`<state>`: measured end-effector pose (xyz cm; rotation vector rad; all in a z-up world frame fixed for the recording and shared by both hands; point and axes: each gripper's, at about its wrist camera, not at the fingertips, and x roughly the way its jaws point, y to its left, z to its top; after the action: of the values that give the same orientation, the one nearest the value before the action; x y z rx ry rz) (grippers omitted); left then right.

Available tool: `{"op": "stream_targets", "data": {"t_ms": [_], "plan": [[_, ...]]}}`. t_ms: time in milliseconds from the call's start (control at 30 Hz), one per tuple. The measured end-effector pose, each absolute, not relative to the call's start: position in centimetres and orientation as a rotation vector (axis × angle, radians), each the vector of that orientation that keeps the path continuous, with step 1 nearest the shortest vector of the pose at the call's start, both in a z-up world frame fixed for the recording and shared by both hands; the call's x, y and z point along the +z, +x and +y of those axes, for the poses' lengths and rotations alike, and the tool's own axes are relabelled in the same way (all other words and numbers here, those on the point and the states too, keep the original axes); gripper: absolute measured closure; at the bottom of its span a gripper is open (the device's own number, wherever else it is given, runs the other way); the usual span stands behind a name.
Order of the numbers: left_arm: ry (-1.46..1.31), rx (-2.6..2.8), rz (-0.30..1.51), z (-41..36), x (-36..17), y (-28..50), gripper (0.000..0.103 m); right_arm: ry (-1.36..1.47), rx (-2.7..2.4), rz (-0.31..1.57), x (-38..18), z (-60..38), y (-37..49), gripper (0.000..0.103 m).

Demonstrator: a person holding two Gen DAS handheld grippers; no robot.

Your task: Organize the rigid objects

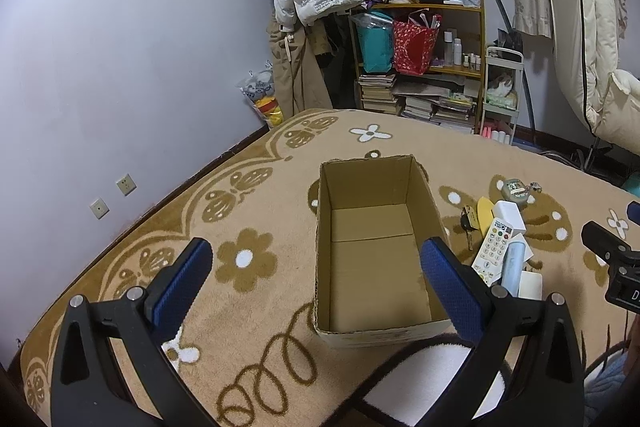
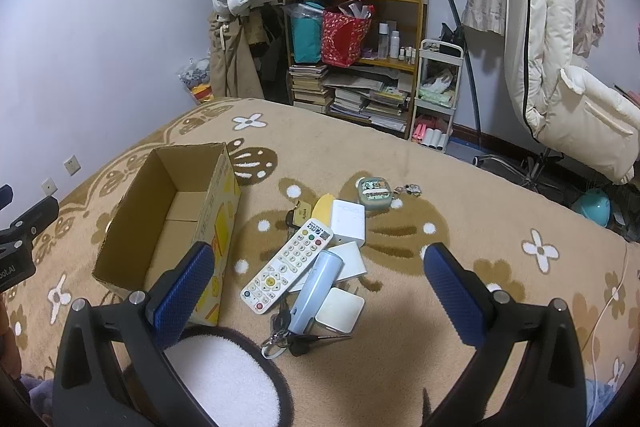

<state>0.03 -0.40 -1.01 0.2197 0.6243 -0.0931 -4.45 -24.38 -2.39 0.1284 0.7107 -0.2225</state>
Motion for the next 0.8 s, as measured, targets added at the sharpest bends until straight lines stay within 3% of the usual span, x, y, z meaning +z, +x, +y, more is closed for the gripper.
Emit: {"op": "stream_targets", "data": {"t_ms": [800], "plan": [[0.221,-0.093,0.625,-0.43,-0.91,0.06,0.000,0.129,-0.222,0.712,-2.35,-24.42,-4.48,0.000]]}}
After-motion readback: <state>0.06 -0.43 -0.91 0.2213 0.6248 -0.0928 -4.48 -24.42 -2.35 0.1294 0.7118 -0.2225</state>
